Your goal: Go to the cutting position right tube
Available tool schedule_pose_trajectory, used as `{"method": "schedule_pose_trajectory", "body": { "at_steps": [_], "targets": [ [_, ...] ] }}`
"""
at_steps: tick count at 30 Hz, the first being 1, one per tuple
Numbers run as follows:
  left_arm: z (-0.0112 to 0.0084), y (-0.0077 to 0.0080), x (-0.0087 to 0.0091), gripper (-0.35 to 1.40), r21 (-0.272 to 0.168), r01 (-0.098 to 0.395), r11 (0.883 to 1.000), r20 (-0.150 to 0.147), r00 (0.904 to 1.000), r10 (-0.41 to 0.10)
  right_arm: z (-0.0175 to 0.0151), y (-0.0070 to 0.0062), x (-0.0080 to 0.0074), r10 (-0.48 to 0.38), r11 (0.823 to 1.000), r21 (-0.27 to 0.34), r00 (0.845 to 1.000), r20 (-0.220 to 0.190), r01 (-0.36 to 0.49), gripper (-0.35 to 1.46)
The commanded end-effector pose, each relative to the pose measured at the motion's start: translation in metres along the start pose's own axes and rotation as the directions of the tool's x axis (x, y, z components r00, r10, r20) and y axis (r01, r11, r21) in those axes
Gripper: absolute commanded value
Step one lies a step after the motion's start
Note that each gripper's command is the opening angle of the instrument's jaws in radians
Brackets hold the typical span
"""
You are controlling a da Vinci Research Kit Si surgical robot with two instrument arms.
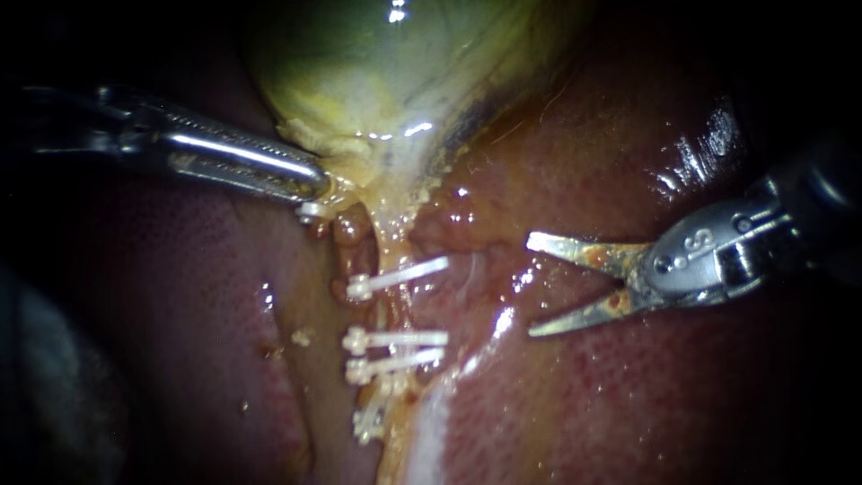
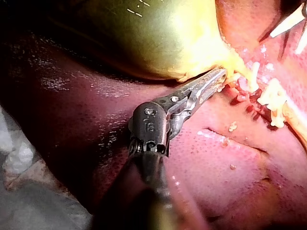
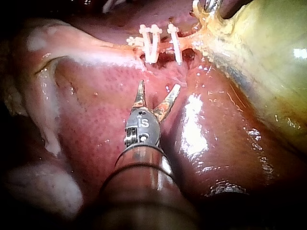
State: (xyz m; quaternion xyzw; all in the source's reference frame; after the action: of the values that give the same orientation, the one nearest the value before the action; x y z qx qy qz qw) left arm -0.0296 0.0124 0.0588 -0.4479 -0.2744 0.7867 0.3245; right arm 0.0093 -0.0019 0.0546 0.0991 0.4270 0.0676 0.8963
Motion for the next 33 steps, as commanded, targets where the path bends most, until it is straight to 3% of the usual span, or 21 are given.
{"method": "schedule_pose_trajectory", "body": {
  "at_steps": [1, 11, 16, 25, 33],
  "targets": [
    [-0.0004, 0.0002, 0.0002, -0.35, -0.003, 0.001, 1.0, 0.0, 1.0, -0.001, 0.0, 0.0, 0.0, 0.0, 1.0, 0.001, 1.0, 0.0, 0.0, 1.43],
    [-0.0065, 0.0012, 0.0022, -0.35, 0.014, 0.016, 1.0, -0.006, 0.9999, -0.015, 0.0001, 0.0, 0.0001, 0.0, 1.0, 0.015, 1.0, -0.007, 0.001, 1.42],
    [-0.0063, 0.0013, 0.0019, -0.35, 0.017, 0.015, 1.0, -0.006, 0.9999, -0.015, 0.0005, -0.0002, 0.0004, 0.0, 1.0, 0.03, 1.0, -0.015, 0.001, 1.42],
    [-0.0062, 0.0014, 0.0019, -0.35, 0.018, 0.015, 1.0, -0.007, 0.9999, -0.015, 0.0025, -0.0005, 0.0014, 0.134, 0.987, 0.093, 0.99, -0.036, -0.13, 1.43],
    [-0.0062, 0.0014, 0.0019, -0.35, 0.019, 0.015, 1.0, -0.007, 0.9999, -0.015, 0.0043, -0.0004, 0.0022, 0.302, 0.939, 0.181, 0.953, -0.032, -0.292, 1.4]
  ]
}}
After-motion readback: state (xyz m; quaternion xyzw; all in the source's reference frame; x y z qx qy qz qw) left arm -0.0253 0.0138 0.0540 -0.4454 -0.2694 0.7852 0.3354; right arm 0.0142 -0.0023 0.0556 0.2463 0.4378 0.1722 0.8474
